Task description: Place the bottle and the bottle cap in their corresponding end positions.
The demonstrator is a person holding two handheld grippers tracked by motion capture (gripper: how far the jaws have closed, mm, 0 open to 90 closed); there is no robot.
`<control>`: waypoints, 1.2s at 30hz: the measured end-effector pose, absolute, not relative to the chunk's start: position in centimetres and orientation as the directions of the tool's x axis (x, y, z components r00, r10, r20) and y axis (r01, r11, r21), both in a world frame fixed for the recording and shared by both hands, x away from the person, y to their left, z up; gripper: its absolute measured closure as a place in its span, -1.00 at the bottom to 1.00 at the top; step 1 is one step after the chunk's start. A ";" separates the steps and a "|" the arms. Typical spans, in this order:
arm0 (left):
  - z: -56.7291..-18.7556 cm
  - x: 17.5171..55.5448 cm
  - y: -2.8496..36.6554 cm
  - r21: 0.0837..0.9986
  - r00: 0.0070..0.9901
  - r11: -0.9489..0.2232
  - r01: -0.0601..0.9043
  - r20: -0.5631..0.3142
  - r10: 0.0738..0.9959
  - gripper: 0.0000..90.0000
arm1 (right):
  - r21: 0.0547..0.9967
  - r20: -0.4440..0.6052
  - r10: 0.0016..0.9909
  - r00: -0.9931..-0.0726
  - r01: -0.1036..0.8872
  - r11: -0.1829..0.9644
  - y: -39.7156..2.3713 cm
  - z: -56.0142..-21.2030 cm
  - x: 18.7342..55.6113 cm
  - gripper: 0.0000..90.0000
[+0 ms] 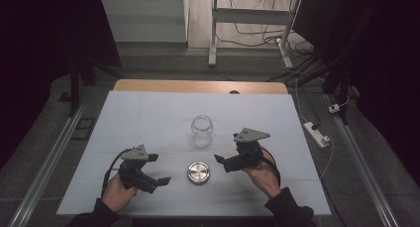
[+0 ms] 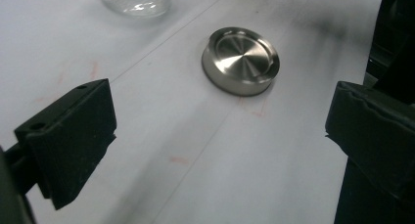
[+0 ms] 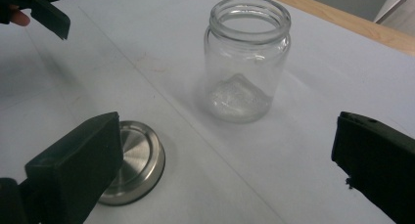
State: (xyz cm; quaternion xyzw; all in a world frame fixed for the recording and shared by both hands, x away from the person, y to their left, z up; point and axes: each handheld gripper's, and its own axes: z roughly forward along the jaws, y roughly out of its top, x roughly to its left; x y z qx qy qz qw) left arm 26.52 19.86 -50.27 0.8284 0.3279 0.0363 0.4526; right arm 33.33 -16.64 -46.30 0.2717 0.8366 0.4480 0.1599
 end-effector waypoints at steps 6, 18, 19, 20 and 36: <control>-50.4 25.3 21.8 0.775 0.753 -0.345 0.529 -0.241 0.612 -1.00 | 0.835 -0.024 0.629 -0.777 0.330 0.440 -18.7 -46.6 32.0 -1.00; -50.7 22.6 25.3 0.780 0.693 -0.309 0.545 -0.211 0.690 -1.00 | 0.838 -0.031 0.689 -0.724 0.357 0.413 -23.1 -46.9 29.5 -1.00; -50.7 22.4 25.6 0.779 0.685 -0.304 0.549 -0.210 0.698 -1.00 | 0.838 -0.033 0.695 -0.719 0.359 0.411 -23.5 -46.9 29.3 -1.00; -50.8 22.2 25.9 0.777 0.678 -0.302 0.553 -0.209 0.705 -1.00 | 0.839 -0.038 0.702 -0.712 0.358 0.409 -23.9 -46.9 29.1 -1.00; -51.8 19.6 29.3 0.746 0.575 -0.255 0.615 -0.204 0.792 -1.00 | 0.818 -0.015 0.803 -0.596 0.454 0.353 -29.1 -48.6 25.9 -1.00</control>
